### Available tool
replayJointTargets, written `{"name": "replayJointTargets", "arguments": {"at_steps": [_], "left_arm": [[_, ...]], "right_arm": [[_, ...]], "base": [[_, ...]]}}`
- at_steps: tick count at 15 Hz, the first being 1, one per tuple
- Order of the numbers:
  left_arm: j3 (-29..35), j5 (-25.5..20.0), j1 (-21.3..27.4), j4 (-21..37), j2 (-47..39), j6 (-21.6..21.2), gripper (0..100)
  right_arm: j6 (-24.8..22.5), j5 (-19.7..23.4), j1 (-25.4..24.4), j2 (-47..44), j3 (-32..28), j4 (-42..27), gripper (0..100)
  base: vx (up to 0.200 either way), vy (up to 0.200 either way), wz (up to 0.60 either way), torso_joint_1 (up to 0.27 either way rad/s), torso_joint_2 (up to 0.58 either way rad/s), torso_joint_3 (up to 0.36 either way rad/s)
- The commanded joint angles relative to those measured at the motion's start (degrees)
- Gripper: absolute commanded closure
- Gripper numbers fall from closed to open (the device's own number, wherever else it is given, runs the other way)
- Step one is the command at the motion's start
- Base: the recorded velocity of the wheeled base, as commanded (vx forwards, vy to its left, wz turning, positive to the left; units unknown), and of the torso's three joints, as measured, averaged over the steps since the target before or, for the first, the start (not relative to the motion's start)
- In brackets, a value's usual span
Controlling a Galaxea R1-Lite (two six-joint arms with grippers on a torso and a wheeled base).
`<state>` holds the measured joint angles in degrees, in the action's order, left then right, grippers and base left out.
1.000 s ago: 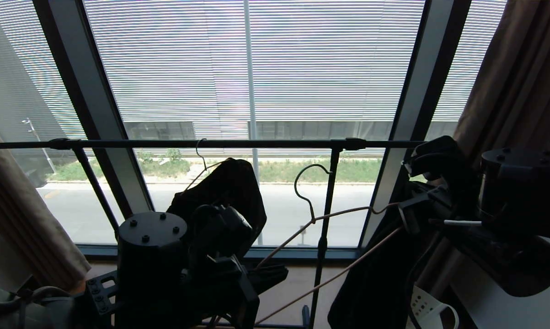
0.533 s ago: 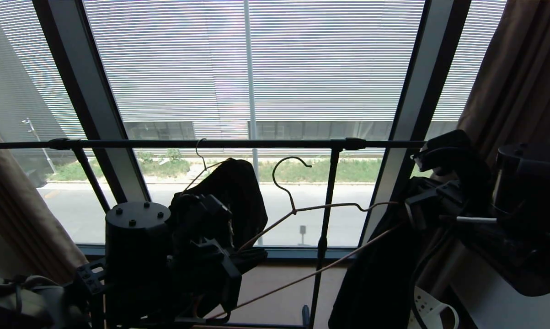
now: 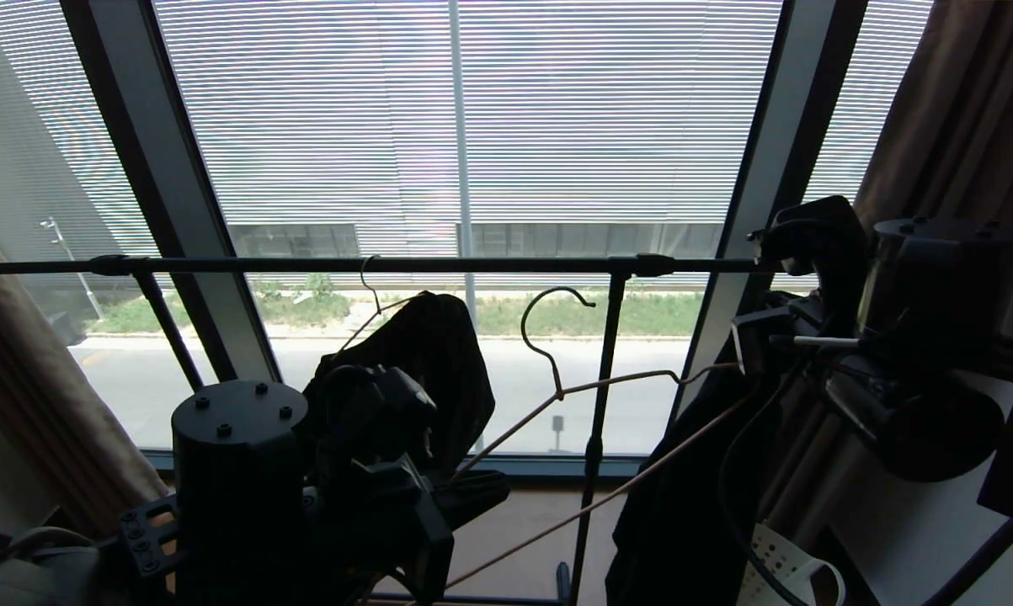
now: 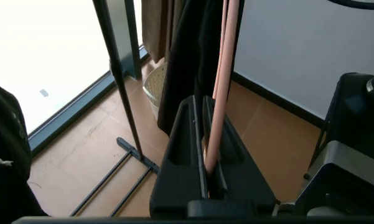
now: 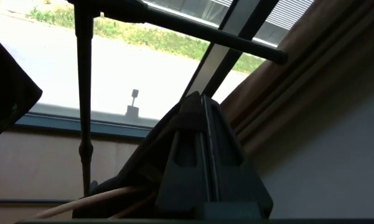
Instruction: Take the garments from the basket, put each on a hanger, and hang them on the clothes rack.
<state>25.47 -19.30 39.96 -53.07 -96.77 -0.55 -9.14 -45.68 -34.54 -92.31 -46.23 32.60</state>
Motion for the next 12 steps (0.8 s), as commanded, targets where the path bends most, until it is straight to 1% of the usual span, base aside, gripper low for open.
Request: {"name": "replayJointTargets", "arguments": {"at_steps": [1, 3, 6, 7, 12], "left_arm": [[1.3, 0.0, 0.5, 0.0, -1.1, 0.0, 100], [2.1, 0.0, 1.6, 0.0, -2.1, 0.0, 100], [3.6, 0.0, 1.6, 0.0, -3.2, 0.1, 100], [3.5, 0.0, 1.9, 0.0, -2.9, 0.1, 100], [1.4, -0.1, 2.3, 0.1, -1.0, 0.1, 100]], "right_arm": [[0.0, 0.0, -0.1, -1.2, -0.6, 0.0, 100], [0.3, 0.0, -0.1, -1.1, -0.4, 0.0, 100], [0.8, 0.1, -0.1, -1.0, -0.3, 0.0, 100], [2.0, 0.0, 0.0, -1.1, -0.4, 0.0, 100], [2.5, 0.1, 1.7, -1.5, -2.7, 0.1, 100]], "base": [[0.0, 0.0, 0.0, 0.0, 0.0, 0.0], [0.0, 0.0, 0.0, 0.0, 0.0, 0.0], [0.0, 0.0, 0.0, 0.0, 0.0, 0.0], [0.0, 0.0, 0.0, 0.0, 0.0, 0.0], [0.0, 0.0, 0.0, 0.0, 0.0, 0.0]]}}
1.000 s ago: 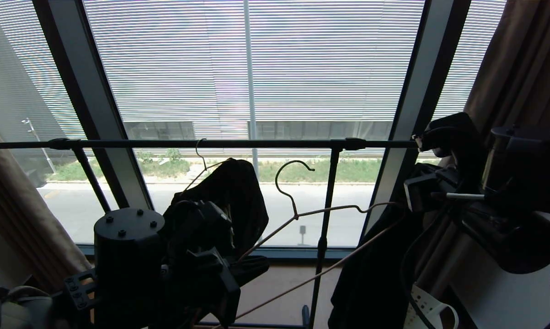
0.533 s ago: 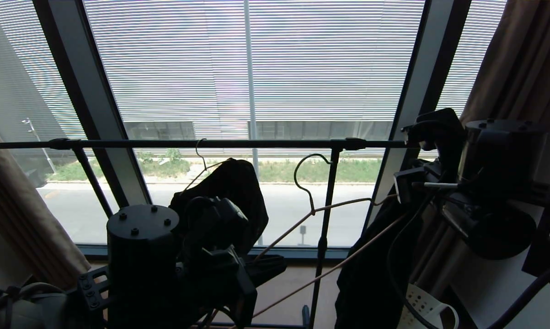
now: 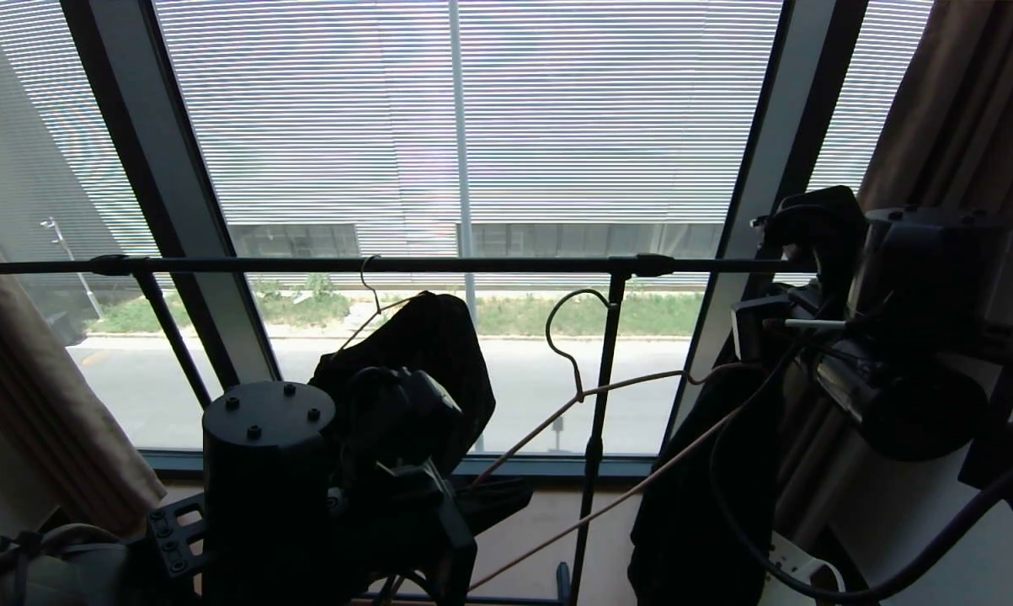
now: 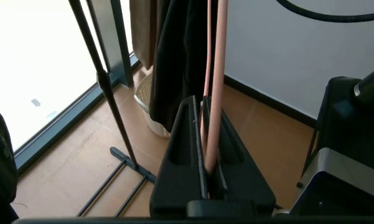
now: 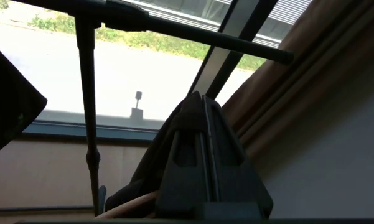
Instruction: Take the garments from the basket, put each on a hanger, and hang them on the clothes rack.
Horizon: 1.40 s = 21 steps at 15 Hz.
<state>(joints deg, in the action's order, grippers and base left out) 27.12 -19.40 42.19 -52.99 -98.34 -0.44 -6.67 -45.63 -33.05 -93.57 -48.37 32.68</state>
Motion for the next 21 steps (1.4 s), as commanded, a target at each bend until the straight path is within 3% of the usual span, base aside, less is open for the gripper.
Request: {"name": "replayJointTargets", "arguments": {"at_steps": [1, 9, 15, 21], "left_arm": [[-0.1, 0.0, 0.6, 0.0, 0.5, 0.1, 100], [2.0, 0.5, 0.8, -0.1, -2.2, 0.0, 100], [-5.2, 0.2, -0.2, -0.1, 4.9, -0.1, 100], [-2.4, 0.1, -1.8, -0.1, 4.7, 0.0, 100]], "right_arm": [[0.0, 0.0, 0.2, -0.6, -0.7, 0.0, 100], [1.3, -0.1, -0.2, -0.4, 0.0, -0.1, 100], [1.3, -0.1, 1.0, -0.7, -1.0, -0.1, 100], [1.9, -0.1, 1.0, -0.5, -0.5, -0.1, 100]], "base": [[0.0, 0.0, 0.0, 0.0, 0.0, 0.0], [0.0, 0.0, 0.0, 0.0, 0.0, 0.0], [0.0, 0.0, 0.0, 0.0, 0.0, 0.0], [0.0, 0.0, 0.0, 0.0, 0.0, 0.0]]}}
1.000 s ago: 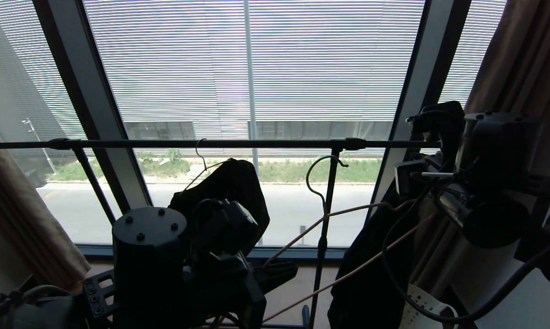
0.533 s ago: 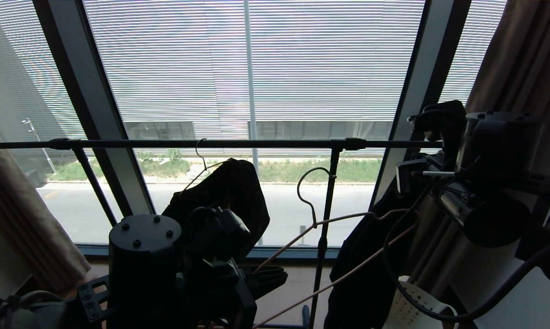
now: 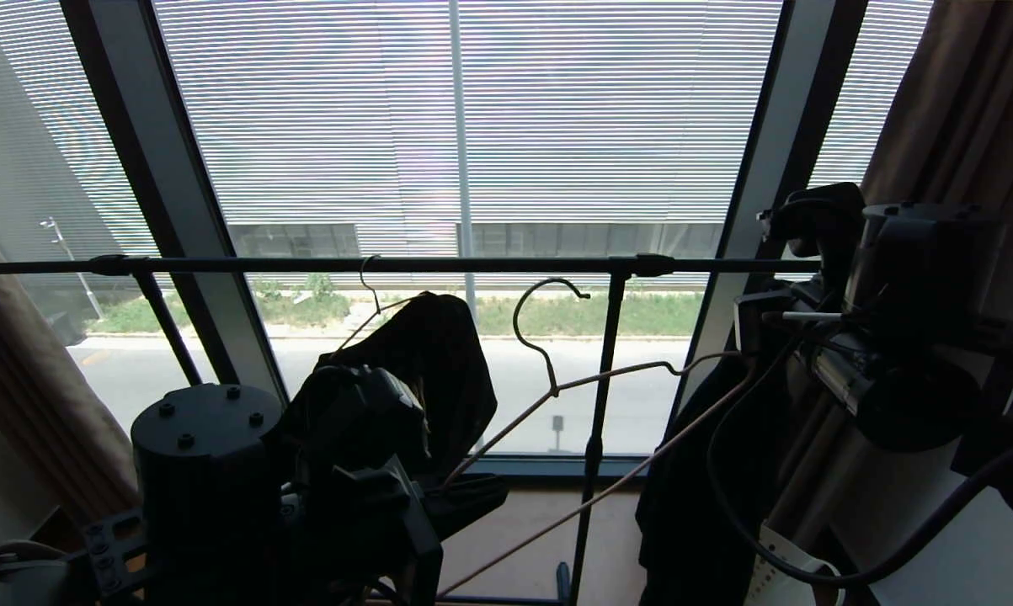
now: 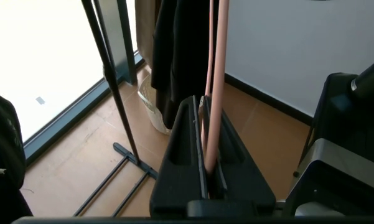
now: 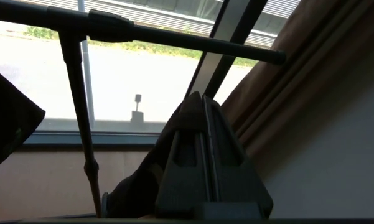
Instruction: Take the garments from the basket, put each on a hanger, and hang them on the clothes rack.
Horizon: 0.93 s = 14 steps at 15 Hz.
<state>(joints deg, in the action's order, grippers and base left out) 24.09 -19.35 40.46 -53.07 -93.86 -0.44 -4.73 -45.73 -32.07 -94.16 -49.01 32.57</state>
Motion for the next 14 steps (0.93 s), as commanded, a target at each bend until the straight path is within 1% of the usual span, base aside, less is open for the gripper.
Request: {"name": "replayJointTargets", "arguments": {"at_steps": [1, 8, 12, 14], "left_arm": [[1.0, 0.0, -0.1, 0.0, 0.1, 0.0, 100], [4.7, 0.1, 0.0, 0.2, -3.2, 0.1, 100], [7.0, 0.2, 0.1, 0.2, -4.8, 0.1, 100], [7.6, 0.3, 0.1, 0.2, -5.5, 0.1, 100]], "right_arm": [[0.0, 0.0, 0.0, 0.1, 0.2, 0.0, 100], [0.5, 0.0, -0.4, 0.1, 0.3, 0.0, 100], [1.0, 0.0, -1.6, 0.3, 0.9, 0.0, 100], [1.5, 0.0, -3.3, 0.4, 1.5, 0.0, 100]], "base": [[0.0, 0.0, 0.0, 0.0, 0.0, 0.0], [0.0, 0.0, 0.0, 0.0, 0.0, 0.0], [0.0, 0.0, 0.0, 0.0, 0.0, 0.0], [0.0, 0.0, 0.0, 0.0, 0.0, 0.0]]}}
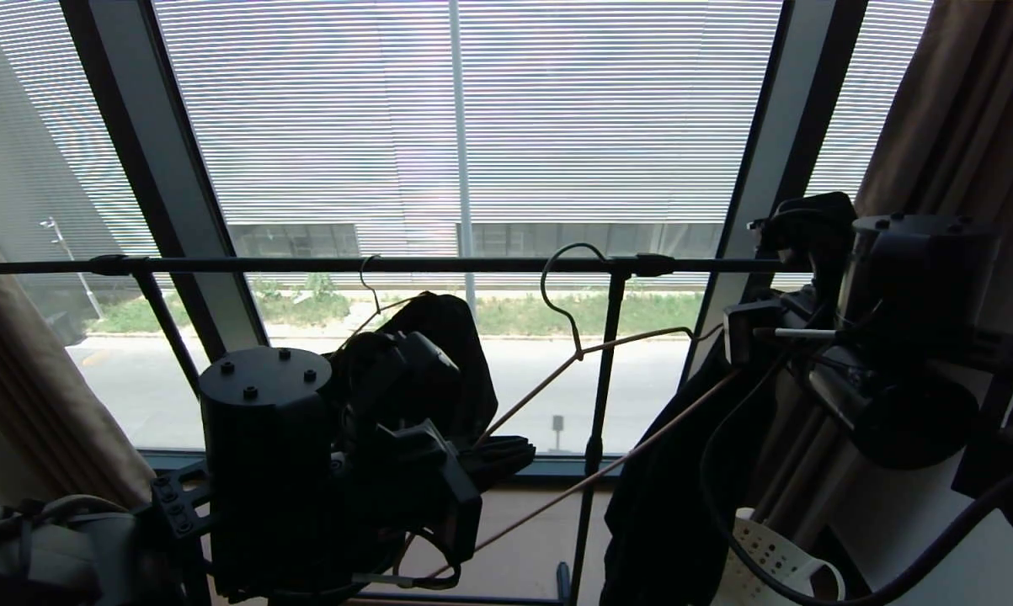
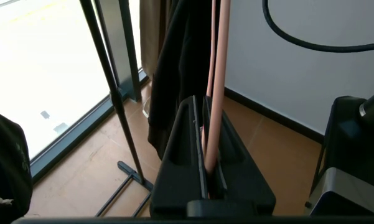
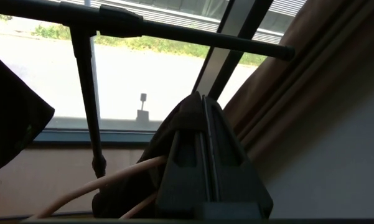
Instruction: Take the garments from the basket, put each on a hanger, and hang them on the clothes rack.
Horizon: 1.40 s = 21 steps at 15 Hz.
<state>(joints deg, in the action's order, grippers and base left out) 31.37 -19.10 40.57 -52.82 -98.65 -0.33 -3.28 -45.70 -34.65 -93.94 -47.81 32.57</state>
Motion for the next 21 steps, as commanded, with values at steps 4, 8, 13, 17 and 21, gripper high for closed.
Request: {"name": "replayJointTargets", "arguments": {"at_steps": [4, 8, 13, 17, 21], "left_arm": [[0.8, 0.2, -0.1, -0.1, -1.6, -0.1, 100], [0.5, 0.1, -0.1, -0.1, -2.5, -0.1, 100], [-0.3, -0.1, -0.1, -0.1, -3.0, -0.1, 100], [-0.2, -0.1, -0.1, -0.3, -3.8, -0.1, 100], [-0.2, -0.1, -0.1, -0.3, -3.6, 0.0, 100]], "right_arm": [[0.9, -1.2, -4.0, 0.6, 0.9, 0.0, 100], [2.5, -1.1, -10.0, 0.9, -0.1, 0.1, 100], [2.8, -1.1, -16.3, 1.0, -1.3, 0.1, 100], [3.1, -0.8, -22.1, 1.3, -1.6, 0.2, 100], [3.7, -0.4, -25.8, 2.1, -1.7, 0.2, 100]], "base": [[0.0, 0.0, 0.0, 0.0, 0.0, 0.0], [0.0, 0.0, 0.0, 0.0, 0.0, 0.0], [0.0, 0.0, 0.0, 0.0, 0.0, 0.0], [0.0, 0.0, 0.0, 0.0, 0.0, 0.0], [0.0, 0.0, 0.0, 0.0, 0.0, 0.0]]}}
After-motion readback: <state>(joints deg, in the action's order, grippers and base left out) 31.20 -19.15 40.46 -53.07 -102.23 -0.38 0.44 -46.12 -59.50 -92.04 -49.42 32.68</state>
